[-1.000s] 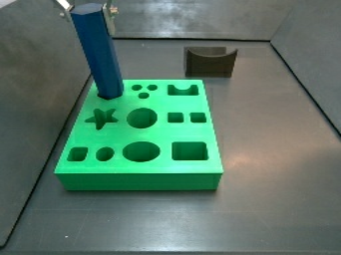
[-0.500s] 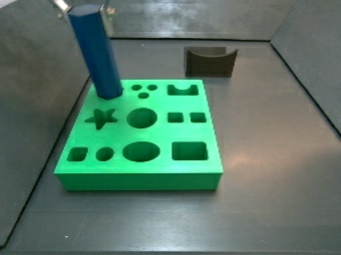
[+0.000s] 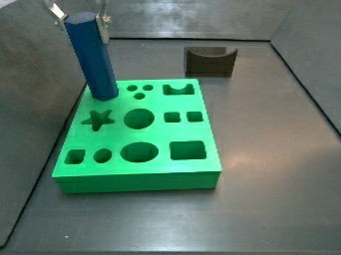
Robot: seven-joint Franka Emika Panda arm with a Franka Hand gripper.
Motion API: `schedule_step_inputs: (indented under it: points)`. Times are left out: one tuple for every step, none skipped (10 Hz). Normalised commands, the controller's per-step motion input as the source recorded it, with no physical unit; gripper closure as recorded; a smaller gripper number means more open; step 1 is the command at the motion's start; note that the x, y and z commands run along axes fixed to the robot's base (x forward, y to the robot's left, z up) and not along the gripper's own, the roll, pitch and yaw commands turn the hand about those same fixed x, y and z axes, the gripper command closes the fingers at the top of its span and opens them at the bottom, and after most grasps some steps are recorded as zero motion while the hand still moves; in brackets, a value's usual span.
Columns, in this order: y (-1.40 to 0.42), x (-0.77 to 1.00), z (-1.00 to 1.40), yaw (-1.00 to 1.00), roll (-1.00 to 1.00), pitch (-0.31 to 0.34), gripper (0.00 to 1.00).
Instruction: Insert the hexagon object.
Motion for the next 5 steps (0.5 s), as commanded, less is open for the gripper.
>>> schedule_step_inputs:
  points:
    - [0.06,0.24,-0.19,-0.12,0.0,0.097,1.0]
    - [0.1,0.19,-0.27,-0.13,-0.08,0.053,1.0]
    - [0.12,0.18,-0.34,-0.14,-0.12,0.03,1.0]
    - [0.12,0.16,-0.32,-0.16,-0.11,0.024,1.0]
    - [0.09,0.07,-0.28,-0.15,-0.06,0.0,1.0]
